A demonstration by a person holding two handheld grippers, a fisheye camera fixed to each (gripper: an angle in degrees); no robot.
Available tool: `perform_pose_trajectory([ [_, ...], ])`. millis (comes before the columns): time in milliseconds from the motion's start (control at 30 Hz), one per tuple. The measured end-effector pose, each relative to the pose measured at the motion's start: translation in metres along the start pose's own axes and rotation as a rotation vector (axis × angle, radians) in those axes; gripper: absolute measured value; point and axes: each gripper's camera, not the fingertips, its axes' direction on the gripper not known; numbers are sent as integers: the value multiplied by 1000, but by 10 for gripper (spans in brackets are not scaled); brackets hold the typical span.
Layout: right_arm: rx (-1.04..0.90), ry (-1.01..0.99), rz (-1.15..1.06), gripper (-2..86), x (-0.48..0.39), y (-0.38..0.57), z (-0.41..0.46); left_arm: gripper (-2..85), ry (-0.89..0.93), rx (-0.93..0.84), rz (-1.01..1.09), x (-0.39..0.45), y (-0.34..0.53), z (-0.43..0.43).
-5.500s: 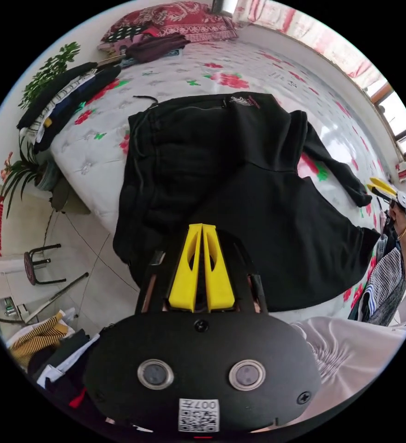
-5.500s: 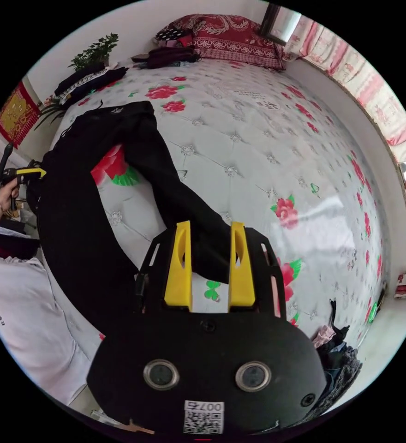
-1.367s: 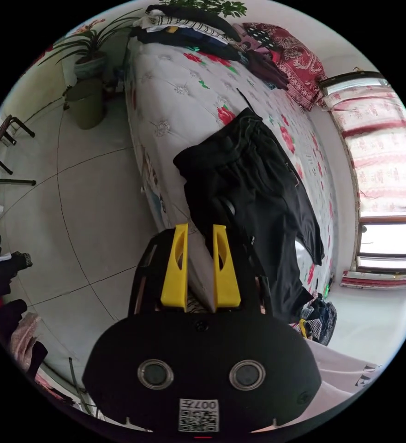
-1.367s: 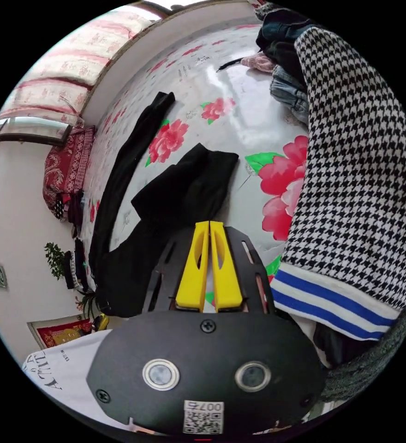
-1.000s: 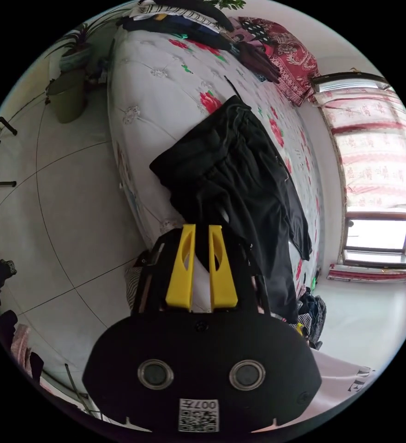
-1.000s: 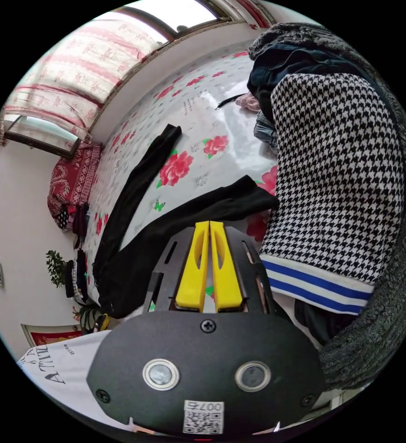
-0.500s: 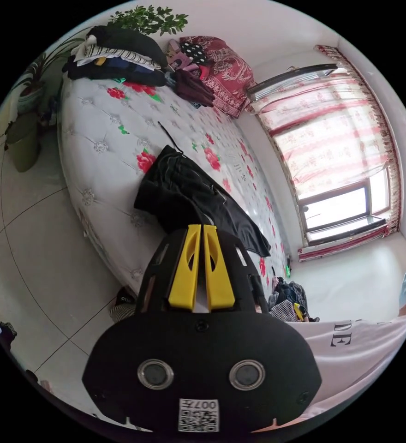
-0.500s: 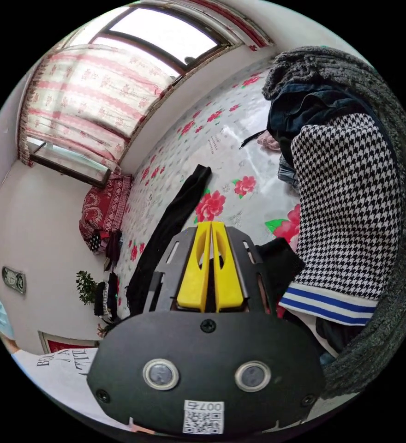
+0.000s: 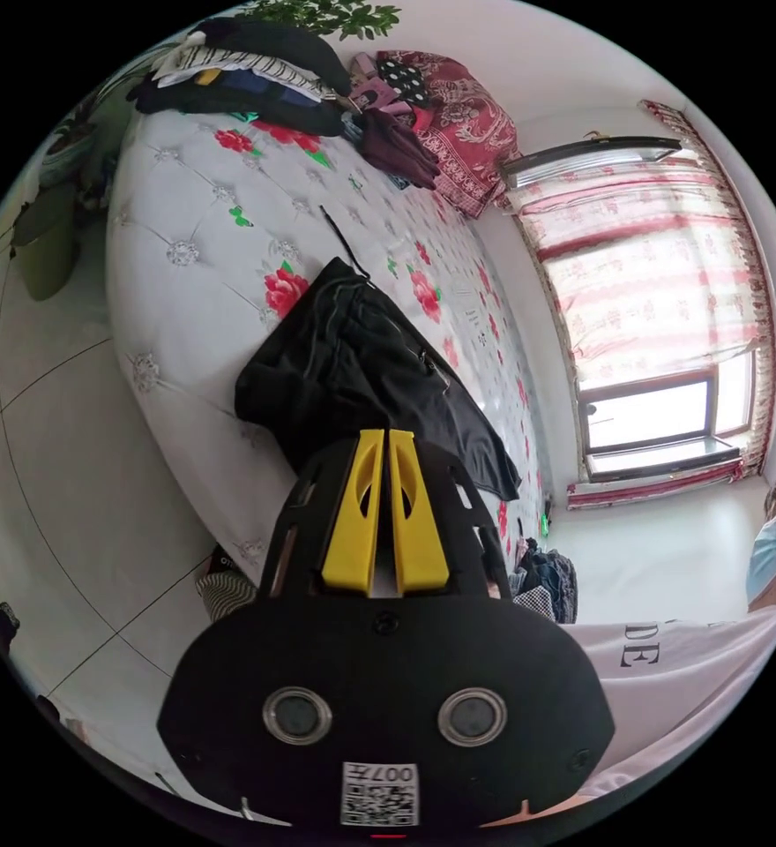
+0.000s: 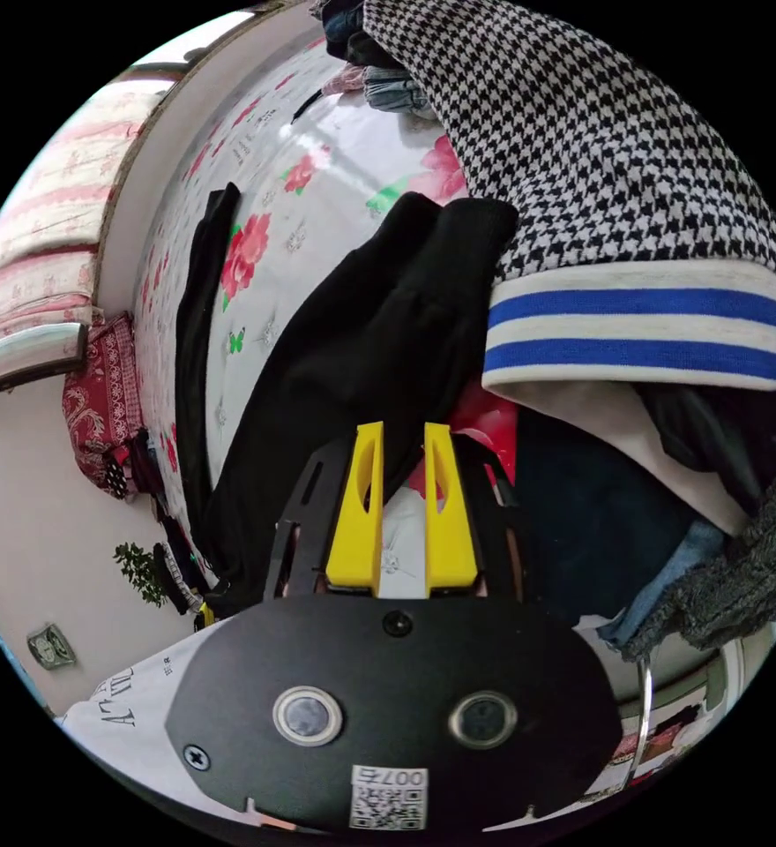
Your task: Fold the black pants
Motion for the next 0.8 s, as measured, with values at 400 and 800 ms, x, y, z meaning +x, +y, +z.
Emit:
perform_pose_trajectory([
  [400, 254, -298, -186, -2, -71, -36, -73, -10, 132, 98, -58, 15, -8, 2],
  [800, 234, -24, -543, 8, -341, -194, 41, -8, -216, 100, -34, 66, -178, 213],
])
